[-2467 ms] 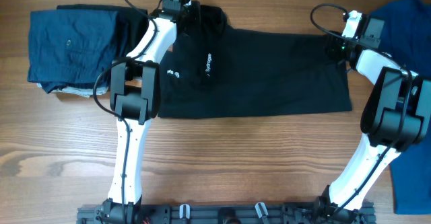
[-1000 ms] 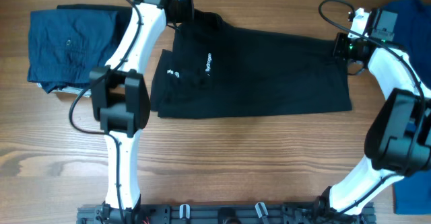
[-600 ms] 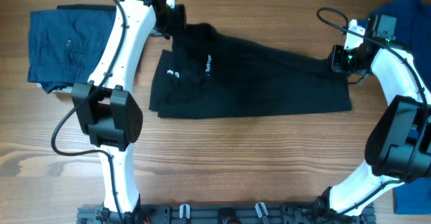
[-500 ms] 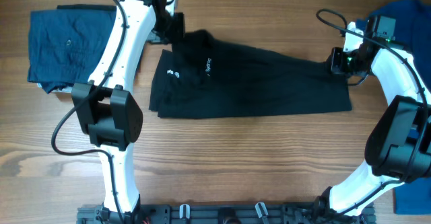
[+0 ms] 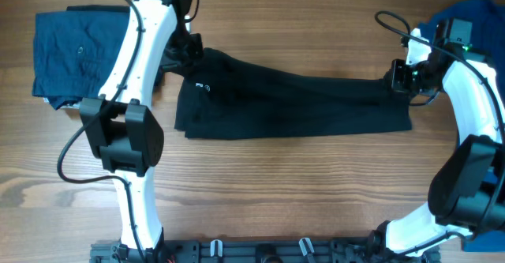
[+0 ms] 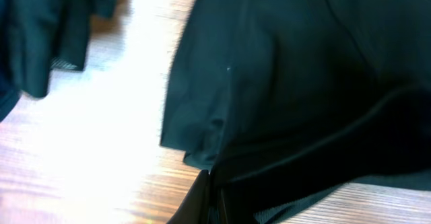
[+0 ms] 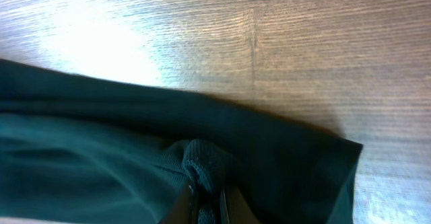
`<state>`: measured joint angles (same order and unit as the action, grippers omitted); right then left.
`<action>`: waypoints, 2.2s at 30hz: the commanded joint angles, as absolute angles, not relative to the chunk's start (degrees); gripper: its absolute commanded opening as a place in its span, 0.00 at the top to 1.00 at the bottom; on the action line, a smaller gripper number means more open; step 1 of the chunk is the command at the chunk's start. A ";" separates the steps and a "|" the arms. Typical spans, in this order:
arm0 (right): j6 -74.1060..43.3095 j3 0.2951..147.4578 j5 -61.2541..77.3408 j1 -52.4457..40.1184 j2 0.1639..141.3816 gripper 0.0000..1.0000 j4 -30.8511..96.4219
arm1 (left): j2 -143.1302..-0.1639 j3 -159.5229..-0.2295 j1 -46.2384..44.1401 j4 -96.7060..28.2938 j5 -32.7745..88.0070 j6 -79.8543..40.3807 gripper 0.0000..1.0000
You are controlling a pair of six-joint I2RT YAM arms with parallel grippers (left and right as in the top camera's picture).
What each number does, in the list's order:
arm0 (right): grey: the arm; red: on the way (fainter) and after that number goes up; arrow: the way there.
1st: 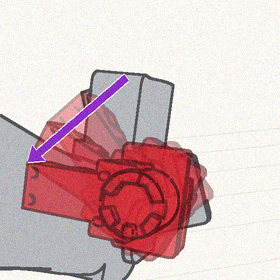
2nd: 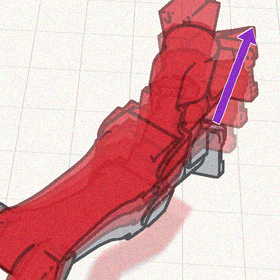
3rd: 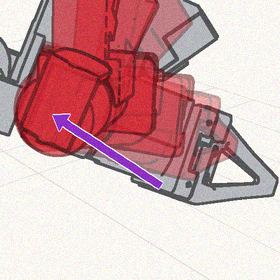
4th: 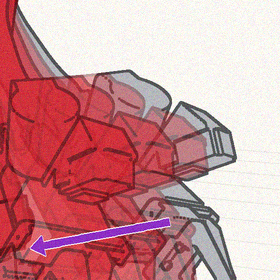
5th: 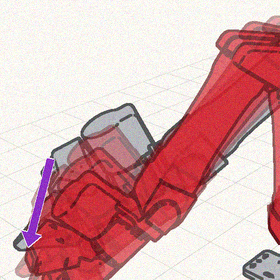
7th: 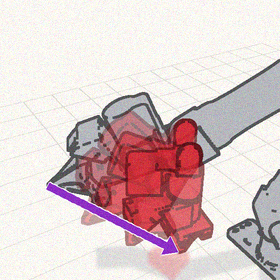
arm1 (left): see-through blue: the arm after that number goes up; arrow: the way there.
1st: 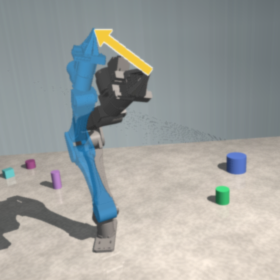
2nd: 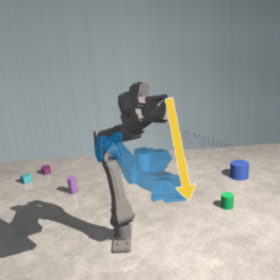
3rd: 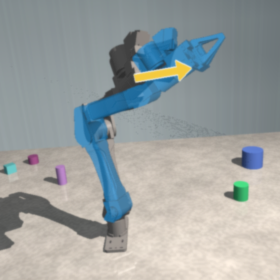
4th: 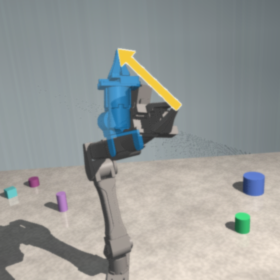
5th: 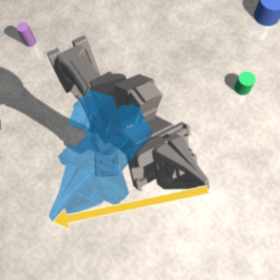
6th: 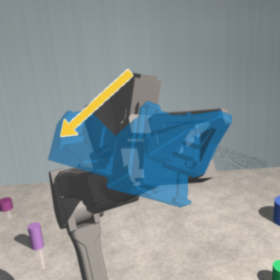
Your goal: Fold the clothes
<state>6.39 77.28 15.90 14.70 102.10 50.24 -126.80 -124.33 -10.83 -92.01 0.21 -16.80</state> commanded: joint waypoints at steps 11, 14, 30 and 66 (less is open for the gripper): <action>6.09 77.01 5.32 14.48 101.97 0.96 53.36 | -125.47 -103.09 -9.82 -87.81 1.63 -20.43 0.96; 6.20 76.05 5.32 14.48 102.02 0.96 53.08 | -125.47 -100.03 -9.85 -86.72 1.65 -20.43 0.96; 5.85 75.24 6.22 14.46 106.13 0.96 51.33 | -125.47 -98.35 -9.85 -83.24 2.52 -20.45 0.96; 3.36 75.24 6.17 14.46 111.24 0.96 56.71 | -125.47 -98.35 -9.85 -81.80 2.50 -20.40 0.91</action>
